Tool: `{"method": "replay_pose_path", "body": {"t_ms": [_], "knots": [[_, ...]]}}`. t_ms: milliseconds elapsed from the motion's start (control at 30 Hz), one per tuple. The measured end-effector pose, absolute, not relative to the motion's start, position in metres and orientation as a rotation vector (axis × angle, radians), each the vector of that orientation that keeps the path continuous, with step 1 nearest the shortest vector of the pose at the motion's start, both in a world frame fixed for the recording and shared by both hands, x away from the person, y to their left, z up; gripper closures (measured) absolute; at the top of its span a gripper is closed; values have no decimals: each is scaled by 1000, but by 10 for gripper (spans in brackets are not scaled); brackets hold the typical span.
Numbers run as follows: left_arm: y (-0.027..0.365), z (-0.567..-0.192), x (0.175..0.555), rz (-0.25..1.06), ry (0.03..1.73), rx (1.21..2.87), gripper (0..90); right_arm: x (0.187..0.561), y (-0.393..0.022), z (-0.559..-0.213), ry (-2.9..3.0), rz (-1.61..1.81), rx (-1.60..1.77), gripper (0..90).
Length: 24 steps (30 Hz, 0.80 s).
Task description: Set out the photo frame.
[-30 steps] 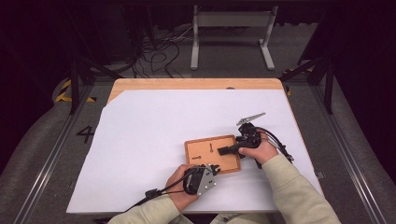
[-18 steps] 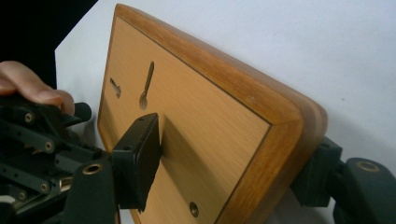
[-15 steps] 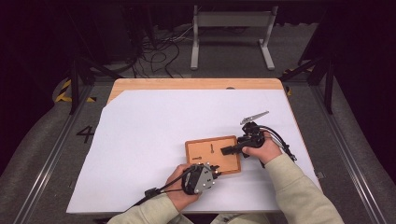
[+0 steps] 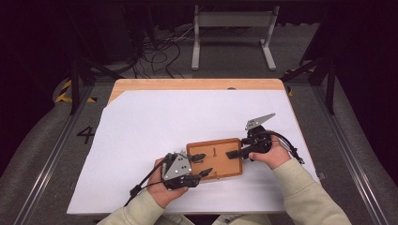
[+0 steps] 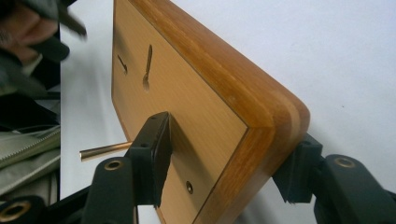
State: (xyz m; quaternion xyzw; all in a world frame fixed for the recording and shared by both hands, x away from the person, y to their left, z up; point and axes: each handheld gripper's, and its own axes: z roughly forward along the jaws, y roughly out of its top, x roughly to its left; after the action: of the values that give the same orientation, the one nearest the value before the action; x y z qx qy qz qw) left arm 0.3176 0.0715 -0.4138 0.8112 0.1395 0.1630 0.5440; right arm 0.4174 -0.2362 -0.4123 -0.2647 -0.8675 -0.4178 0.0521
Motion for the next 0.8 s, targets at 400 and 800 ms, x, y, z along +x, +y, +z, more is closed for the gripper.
{"method": "replay_pose_path", "body": {"t_ms": [400, 800], "knots": [[116, -402, 334, 463, 488, 1839, 460, 390, -237, -402, -2819, -1308, -672, 474], [131, -418, 357, 473, 617, 1872, 452, 362, -238, -394, -3006, -1281, -521, 523]]}}
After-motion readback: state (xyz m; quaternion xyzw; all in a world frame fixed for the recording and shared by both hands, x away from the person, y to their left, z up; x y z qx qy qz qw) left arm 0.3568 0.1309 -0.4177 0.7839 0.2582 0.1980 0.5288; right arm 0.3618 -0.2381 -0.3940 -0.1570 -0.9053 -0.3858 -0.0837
